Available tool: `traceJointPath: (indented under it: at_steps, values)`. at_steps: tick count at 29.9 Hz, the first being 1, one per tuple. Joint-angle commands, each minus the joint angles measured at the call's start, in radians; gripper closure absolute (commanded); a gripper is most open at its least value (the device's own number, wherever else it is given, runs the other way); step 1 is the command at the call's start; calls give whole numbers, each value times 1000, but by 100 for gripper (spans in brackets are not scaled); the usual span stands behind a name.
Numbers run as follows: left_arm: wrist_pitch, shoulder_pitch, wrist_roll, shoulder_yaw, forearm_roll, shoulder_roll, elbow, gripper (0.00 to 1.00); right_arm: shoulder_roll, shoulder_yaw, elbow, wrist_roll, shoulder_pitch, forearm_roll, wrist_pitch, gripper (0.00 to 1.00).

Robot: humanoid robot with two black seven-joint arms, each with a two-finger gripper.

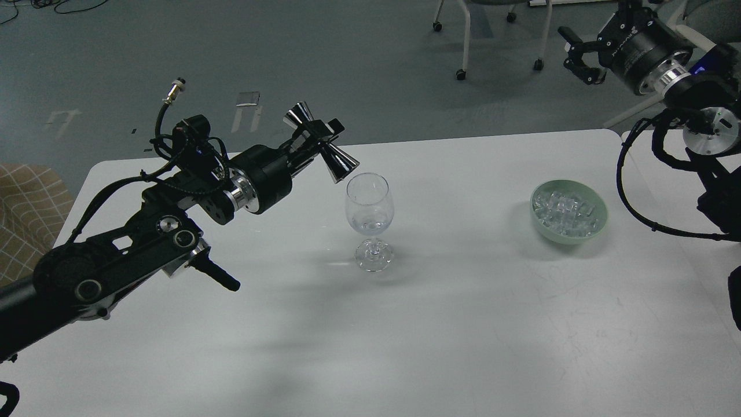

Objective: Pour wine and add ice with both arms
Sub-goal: 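Turn the jigger upright and pull it back from the glass, then lower the jigger onto the table with the left gripper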

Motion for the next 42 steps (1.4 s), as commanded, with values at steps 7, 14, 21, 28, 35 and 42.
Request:
traceJointPath:
  at_steps: [7,14,21,28,35,42]
  values:
    - [-91,20,21,-198,-595,11,5,100,-9,0,1,0,-1,0,0,0]
    - [-79,282,61,-506,-1008,-6,23,100,-2,-1,1,0,-3,0,0,0]
    - [-91,650,79,-829,-1127,-134,23,100,-2,-3,1,0,-5,0,0,0]
    - [-122,801,104,-957,-1099,-325,26,100,11,-3,0,-2,-8,-2,0,0]
    - [-128,793,107,-1025,-1046,-467,97,100,17,-4,0,-3,-11,-2,0,0]
    - [-166,784,105,-1039,-1019,-515,195,100,15,-4,1,-2,-14,-2,0,0]
